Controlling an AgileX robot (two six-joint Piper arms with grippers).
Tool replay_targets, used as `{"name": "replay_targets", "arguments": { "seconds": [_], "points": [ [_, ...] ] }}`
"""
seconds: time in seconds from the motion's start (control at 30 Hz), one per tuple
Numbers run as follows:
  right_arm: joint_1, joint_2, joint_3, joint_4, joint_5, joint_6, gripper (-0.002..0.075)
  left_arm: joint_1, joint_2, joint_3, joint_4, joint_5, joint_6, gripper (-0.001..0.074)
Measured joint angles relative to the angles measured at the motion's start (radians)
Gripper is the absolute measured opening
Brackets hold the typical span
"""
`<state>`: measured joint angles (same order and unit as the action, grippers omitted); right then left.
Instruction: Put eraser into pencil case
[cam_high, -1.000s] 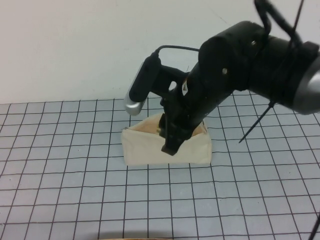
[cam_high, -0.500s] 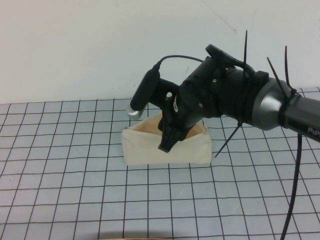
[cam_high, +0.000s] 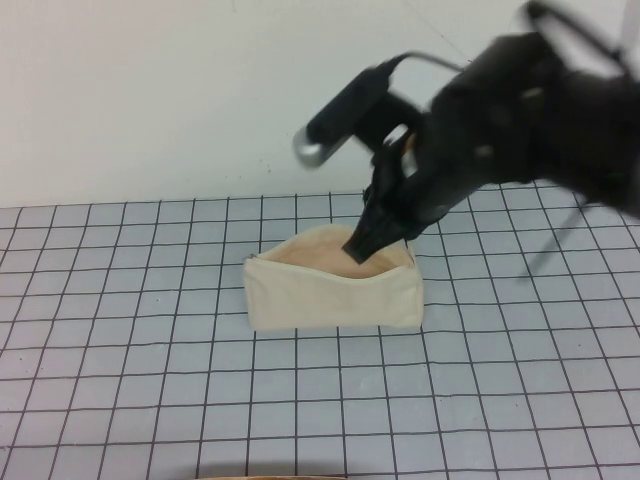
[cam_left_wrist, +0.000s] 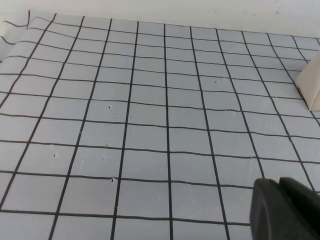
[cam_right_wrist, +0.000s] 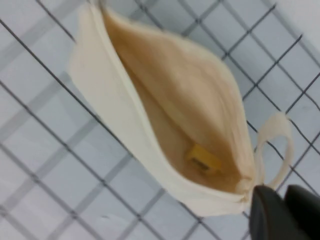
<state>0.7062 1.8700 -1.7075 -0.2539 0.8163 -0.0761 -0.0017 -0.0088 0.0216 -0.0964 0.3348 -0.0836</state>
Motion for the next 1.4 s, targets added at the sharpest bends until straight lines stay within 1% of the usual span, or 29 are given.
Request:
{"name": "replay_targets", "arguments": {
  "seconds": [0.1, 0.2, 0.33, 0.47, 0.6, 0.67, 0.73, 0.9, 1.0, 1.2, 1.27, 1.33, 1.4],
  "points": [
    [0.0, -0.122, 0.101, 0.072, -0.075, 0.026, 0.0022, 0.0, 0.0, 0.0, 0.0, 0.0, 0.0, -0.0001],
    [0.0, -0.261, 0.231, 0.141, -0.166, 0.025, 0.0006, 0.0, 0.0, 0.0, 0.0, 0.0, 0.0, -0.0001],
    [0.0, -0.435, 0.4, 0.18, -0.21, -0.013, 0.0, 0.0, 0.0, 0.0, 0.0, 0.0, 0.0, -0.0001],
    [0.0, -0.651, 0.545, 0.185, -0.194, -0.037, -0.0001, 0.0, 0.0, 0.0, 0.0, 0.0, 0.0, -0.0001],
    [0.0, -0.872, 0.691, 0.157, -0.061, -0.048, -0.0001, 0.0, 0.0, 0.0, 0.0, 0.0, 0.0, -0.0001],
    [0.0, -0.981, 0.765, 0.152, -0.043, -0.06, -0.0001, 0.0, 0.0, 0.0, 0.0, 0.0, 0.0, -0.0001],
    [0.0, -1.092, 0.846, 0.148, -0.09, -0.08, -0.0001, 0.0, 0.0, 0.0, 0.0, 0.0, 0.0, -0.0001],
    [0.0, -1.373, 1.093, 0.063, -0.352, -0.084, -0.0001, 0.0, 0.0, 0.0, 0.0, 0.0, 0.0, -0.0001],
    [0.0, -1.498, 1.219, 0.023, -0.415, -0.031, -0.0001, 0.0, 0.0, 0.0, 0.0, 0.0, 0.0, -0.0001],
    [-0.004, -1.68, 1.423, 0.033, -0.474, 0.029, -0.0001, 0.0, 0.0, 0.0, 0.0, 0.0, 0.0, -0.0001],
    [-0.035, -1.727, 1.467, 0.069, -0.474, 0.038, -0.0001, 0.0, 0.0, 0.0, 0.0, 0.0, 0.0, -0.0001],
    [-0.094, -1.772, 1.505, 0.097, -0.474, 0.043, -0.0001, 0.0, 0.0, 0.0, 0.0, 0.0, 0.0, -0.0001],
    [-0.191, -1.82, 1.541, 0.129, -0.474, 0.045, -0.0001, 0.0, 0.0, 0.0, 0.0, 0.0, 0.0, -0.0001]
  ]
}}
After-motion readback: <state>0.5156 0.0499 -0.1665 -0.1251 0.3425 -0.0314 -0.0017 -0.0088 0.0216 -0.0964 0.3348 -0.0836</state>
